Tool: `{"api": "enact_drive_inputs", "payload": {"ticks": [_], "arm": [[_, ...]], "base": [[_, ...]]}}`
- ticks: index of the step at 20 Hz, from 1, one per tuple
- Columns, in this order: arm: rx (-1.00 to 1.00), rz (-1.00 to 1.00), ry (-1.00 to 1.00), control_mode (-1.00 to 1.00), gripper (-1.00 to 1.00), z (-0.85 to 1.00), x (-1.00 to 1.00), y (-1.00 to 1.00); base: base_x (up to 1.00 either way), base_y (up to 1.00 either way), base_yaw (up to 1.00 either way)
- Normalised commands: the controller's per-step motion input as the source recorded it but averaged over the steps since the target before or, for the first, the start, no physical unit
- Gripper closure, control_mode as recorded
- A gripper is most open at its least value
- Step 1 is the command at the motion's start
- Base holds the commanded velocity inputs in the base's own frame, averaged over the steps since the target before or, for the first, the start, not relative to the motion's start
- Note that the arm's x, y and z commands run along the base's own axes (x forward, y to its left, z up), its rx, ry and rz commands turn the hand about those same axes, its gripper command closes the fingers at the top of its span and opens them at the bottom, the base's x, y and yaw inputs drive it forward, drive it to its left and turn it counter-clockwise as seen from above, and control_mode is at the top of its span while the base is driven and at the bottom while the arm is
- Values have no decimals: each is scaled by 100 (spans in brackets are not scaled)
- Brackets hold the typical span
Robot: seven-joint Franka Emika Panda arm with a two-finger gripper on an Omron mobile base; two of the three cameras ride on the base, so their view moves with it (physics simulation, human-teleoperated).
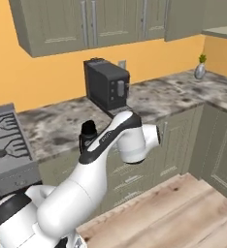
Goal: Pick the can, water bottle from the counter and place them in the open cabinet.
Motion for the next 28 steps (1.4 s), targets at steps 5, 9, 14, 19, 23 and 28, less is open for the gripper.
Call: {"api": "enact_drive_inputs", "payload": {"ticks": [5,9,14,19,23,28], "arm": [[0,0,0,100,100,0,0,0],[0,0,0,100,100,0,0,0],[0,0,0,100,100,0,0,0],[0,0,0,100,100,0,0,0],[0,0,0,100,100,0,0,0],[0,0,0,100,100,0,0,0]], "base": [[69,-2,-29],[72,3,-34],[47,-13,-31],[51,-14,-30],[63,-8,-31],[68,-3,-30]]}}
